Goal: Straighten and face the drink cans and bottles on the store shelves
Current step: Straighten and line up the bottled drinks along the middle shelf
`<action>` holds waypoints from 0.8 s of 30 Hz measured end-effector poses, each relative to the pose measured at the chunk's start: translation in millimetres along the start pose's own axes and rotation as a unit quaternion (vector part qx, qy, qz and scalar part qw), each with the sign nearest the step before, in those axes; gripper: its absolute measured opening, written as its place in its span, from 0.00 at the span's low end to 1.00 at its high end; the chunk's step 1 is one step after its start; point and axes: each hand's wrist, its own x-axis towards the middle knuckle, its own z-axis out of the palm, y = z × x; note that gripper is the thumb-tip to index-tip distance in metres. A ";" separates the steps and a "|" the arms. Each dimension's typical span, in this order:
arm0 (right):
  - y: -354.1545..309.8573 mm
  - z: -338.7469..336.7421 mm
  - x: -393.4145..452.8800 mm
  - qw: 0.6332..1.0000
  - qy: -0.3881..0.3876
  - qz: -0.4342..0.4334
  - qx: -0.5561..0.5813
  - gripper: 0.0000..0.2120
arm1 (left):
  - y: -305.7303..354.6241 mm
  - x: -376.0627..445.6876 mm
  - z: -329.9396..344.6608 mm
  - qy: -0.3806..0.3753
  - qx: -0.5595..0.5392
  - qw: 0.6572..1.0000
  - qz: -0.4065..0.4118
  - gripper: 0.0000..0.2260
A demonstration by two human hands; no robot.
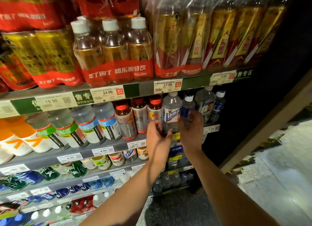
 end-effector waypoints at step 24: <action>48.3 -57.7 101.3 0.997 -0.044 -0.004 -0.067 0.34 | 60.7 -7.5 103.3 -0.006 0.138 0.990 0.028 0.32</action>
